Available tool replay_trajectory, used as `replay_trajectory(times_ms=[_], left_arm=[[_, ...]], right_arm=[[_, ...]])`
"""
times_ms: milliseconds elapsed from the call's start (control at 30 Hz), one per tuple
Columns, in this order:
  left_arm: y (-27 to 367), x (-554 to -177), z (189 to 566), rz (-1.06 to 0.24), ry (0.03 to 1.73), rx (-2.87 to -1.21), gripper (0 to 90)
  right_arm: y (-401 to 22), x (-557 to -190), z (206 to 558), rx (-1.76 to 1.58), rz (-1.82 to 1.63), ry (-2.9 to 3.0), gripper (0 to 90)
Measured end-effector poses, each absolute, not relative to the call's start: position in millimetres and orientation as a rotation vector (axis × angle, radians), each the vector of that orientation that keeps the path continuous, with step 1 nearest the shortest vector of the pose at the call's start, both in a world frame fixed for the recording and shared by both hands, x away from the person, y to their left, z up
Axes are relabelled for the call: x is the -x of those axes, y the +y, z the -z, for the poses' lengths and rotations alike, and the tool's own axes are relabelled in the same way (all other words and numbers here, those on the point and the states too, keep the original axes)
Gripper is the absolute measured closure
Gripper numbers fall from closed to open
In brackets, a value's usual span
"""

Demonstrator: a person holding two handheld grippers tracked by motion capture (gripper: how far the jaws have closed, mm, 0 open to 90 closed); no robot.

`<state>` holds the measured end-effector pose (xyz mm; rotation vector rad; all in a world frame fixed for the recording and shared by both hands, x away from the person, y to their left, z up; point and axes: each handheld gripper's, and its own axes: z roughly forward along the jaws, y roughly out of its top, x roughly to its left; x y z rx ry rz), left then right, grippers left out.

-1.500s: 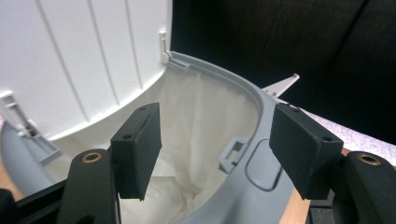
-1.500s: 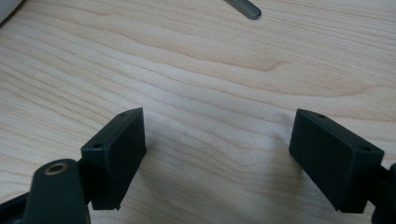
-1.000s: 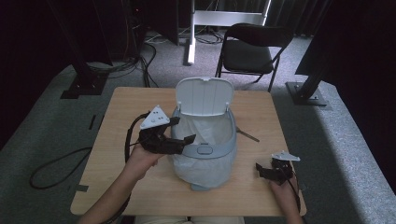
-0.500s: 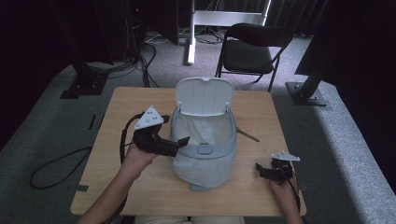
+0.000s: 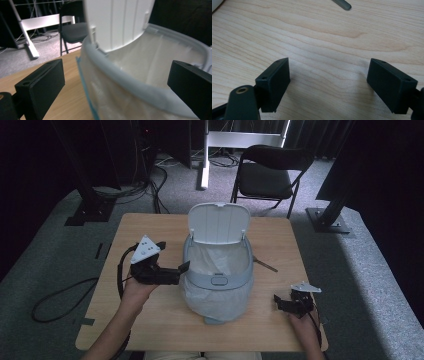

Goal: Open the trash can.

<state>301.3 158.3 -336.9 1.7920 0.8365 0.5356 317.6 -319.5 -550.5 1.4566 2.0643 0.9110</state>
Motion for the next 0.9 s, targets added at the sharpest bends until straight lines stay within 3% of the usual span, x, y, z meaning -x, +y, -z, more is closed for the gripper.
replay_trajectory(times_ms=[900], left_arm=[[217.0,-311.2,401.3,-0.593,1.040,-1.745,1.3]], right_arm=[[-320.6,-320.4,549.6,-1.382,-0.881,2.068,18.5]])
